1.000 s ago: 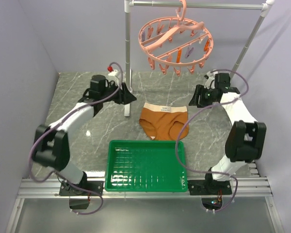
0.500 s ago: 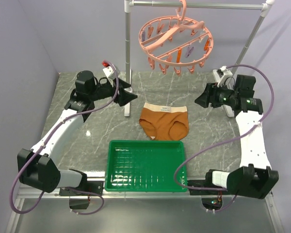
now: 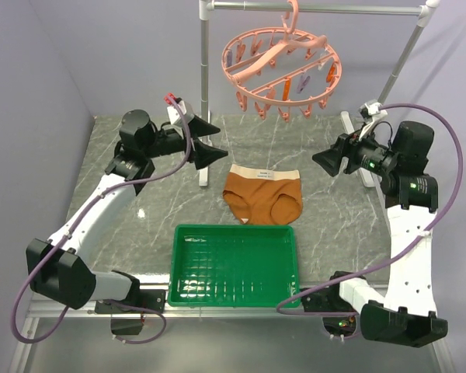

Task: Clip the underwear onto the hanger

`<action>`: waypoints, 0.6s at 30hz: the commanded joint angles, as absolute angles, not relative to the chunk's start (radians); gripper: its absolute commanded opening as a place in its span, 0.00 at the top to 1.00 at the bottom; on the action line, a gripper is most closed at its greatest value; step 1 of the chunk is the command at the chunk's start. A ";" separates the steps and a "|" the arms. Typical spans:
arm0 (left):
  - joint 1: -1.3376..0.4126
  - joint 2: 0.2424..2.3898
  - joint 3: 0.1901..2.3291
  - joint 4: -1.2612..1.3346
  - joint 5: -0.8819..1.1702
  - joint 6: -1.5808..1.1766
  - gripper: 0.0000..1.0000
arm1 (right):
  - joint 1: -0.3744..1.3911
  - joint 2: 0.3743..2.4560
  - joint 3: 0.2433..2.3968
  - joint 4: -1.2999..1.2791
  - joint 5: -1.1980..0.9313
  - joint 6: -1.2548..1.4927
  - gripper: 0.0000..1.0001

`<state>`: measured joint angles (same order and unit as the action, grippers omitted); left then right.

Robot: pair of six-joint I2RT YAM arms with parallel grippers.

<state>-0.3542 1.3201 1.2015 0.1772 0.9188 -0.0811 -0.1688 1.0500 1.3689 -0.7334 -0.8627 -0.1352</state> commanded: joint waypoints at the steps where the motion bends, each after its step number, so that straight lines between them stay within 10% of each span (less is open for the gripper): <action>1: -0.388 1.331 1.218 0.290 0.914 -0.090 0.18 | -0.166 1.025 1.387 -0.634 -0.896 -0.085 0.21; 18: -0.328 1.610 1.340 0.751 1.043 -0.414 0.26 | -0.066 1.045 1.437 -0.479 -0.894 -0.038 0.12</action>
<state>-0.3504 1.5730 1.2678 0.5411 0.9565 -0.3122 -0.0933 1.0481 1.4082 -0.5678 -0.8627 -0.0235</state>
